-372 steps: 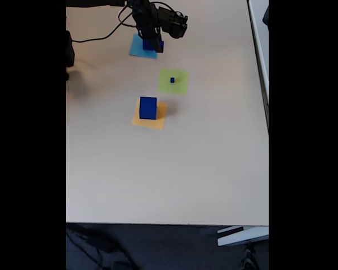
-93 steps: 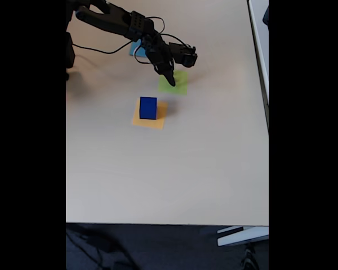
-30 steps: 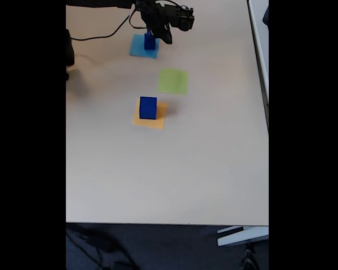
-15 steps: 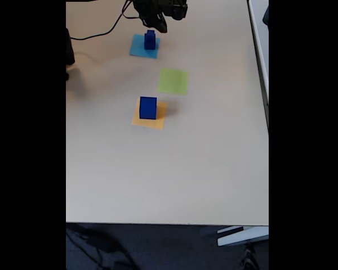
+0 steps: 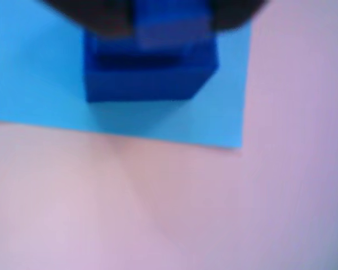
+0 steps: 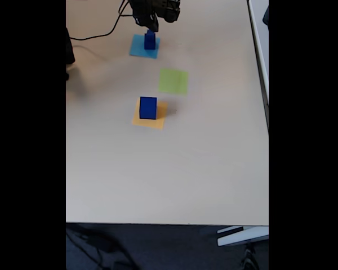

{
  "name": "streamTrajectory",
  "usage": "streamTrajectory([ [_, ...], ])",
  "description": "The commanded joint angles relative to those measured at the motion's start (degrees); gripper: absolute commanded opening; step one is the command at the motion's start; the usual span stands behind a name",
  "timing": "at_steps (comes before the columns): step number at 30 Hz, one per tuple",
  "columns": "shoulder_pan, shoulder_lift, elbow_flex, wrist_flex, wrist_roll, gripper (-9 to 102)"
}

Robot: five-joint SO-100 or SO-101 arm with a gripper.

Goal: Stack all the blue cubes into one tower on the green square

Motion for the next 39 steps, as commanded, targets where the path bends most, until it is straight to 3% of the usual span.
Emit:
streamTrajectory([
  [1,-0.2,4.0,-1.6,0.4,0.7,0],
  [39,-1.0,4.0,2.9,0.9,1.8,1],
])
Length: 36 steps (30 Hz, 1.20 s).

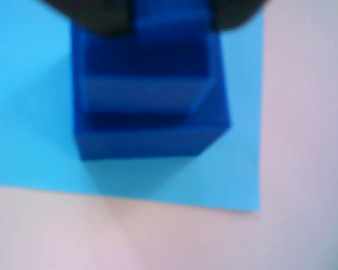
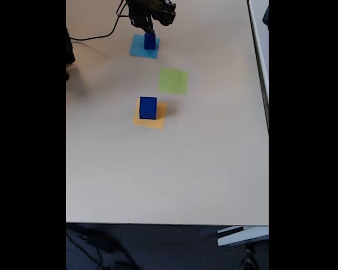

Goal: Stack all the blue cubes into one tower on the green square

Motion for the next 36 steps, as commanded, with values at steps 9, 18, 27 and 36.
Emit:
streamTrajectory([
  [9,0.6,3.9,-0.7,-0.1,-1.1,1],
  [18,0.8,3.9,-0.9,-0.3,-1.7,3],
  [27,0.7,3.9,-1.1,-0.4,-1.8,7],
  [36,0.1,3.3,-1.1,-1.6,-1.2,17],
])
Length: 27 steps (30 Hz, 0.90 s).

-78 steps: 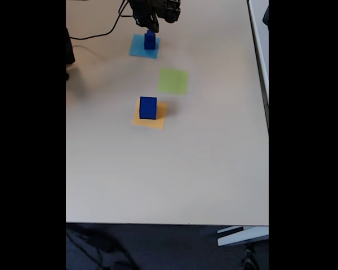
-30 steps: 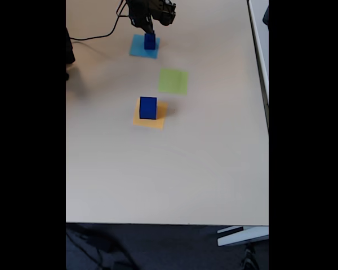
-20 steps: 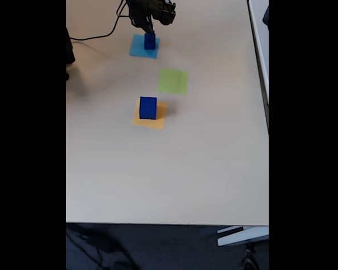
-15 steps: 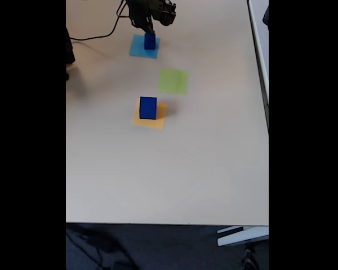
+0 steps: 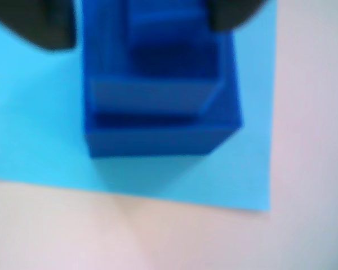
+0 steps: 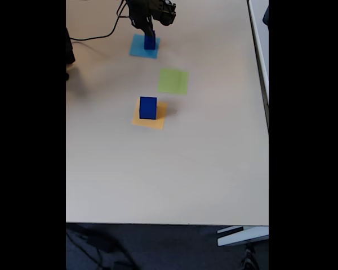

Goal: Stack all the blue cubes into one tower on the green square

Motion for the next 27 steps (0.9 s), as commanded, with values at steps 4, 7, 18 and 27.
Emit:
streamTrajectory([
  [4,-1.1,2.4,-3.1,-2.5,-0.8,20],
  [7,-1.4,2.5,-4.5,-4.5,-2.1,22],
  [18,1.1,8.0,-16.6,-5.3,-18.8,30],
  [27,13.8,11.6,-19.4,1.4,-34.8,57],
])
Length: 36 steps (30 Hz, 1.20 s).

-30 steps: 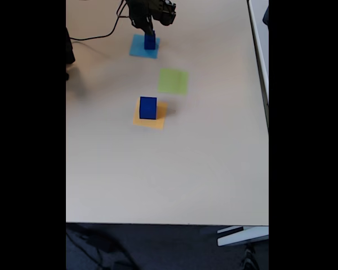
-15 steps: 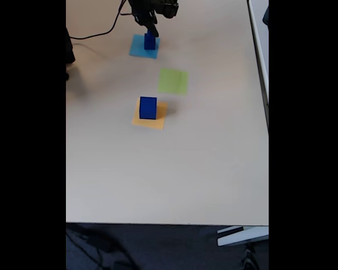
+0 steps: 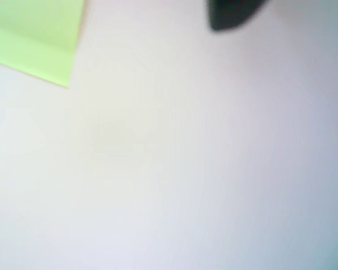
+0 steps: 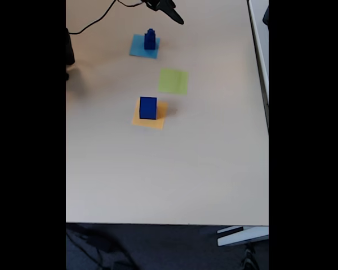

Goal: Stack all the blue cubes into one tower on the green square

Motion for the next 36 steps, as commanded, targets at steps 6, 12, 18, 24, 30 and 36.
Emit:
streamTrajectory([
  [6,10.6,-0.4,-1.1,2.1,-6.1,58],
  [12,16.3,-9.8,-3.4,0.3,-9.6,55],
  [18,19.8,-16.9,-7.6,-0.6,-13.5,54],
  [24,22.7,-18.1,-7.6,0.8,-16.6,52],
  [30,23.7,-15.7,-4.0,4.6,-18.9,50],
  [36,24.4,-11.7,2.7,4.6,-19.1,49],
])
